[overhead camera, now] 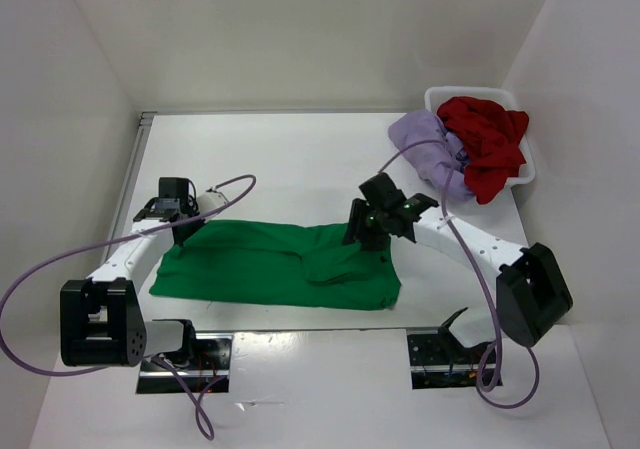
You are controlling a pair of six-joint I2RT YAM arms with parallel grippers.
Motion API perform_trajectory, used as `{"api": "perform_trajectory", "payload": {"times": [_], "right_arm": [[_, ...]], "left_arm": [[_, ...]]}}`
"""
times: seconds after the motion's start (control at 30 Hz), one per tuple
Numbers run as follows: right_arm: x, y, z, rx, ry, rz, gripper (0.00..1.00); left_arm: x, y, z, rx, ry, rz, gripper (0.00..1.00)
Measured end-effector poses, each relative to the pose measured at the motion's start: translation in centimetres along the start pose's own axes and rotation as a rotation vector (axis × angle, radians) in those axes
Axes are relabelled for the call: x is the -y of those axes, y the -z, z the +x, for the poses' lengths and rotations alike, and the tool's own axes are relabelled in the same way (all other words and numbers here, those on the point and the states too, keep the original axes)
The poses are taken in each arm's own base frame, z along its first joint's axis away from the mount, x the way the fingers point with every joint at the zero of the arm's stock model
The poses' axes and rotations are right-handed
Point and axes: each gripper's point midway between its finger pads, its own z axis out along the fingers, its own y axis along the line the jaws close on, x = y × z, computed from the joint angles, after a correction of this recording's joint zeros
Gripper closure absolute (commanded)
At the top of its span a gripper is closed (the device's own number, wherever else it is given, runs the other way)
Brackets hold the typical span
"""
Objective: Fold and stack the t-shirts
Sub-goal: Fold the other side of the tshirt into a rectangle
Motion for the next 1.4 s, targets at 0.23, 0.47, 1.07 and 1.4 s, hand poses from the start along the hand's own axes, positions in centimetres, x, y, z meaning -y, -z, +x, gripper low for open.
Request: {"api": "perform_trajectory", "payload": {"times": [0.23,0.47,1.07,1.4], "right_arm": [[5.7,-2.1,2.3,-0.053,-0.091,0.173,0.37],[7.3,-3.4,4.1,-0.118,-0.118,0.223,0.59],[6.2,2.5,6.8,-0.084,-0.192,0.189,0.55],[10.9,2.3,-7.4,0.173,-0.35,0.227,0.51]], "left_arm": [[0.1,-0.1,0.3,-0.01,-0.003,-0.002,0.76],[1.4,-0.3,1.5,-0.036,-0.008,0.02,0.76],[0.4,0.9,2.6,-0.074,0.012,-0.046,0.57],[-6.3,3.4,-1.4,0.043,0.19,-0.184,0.35]]}}
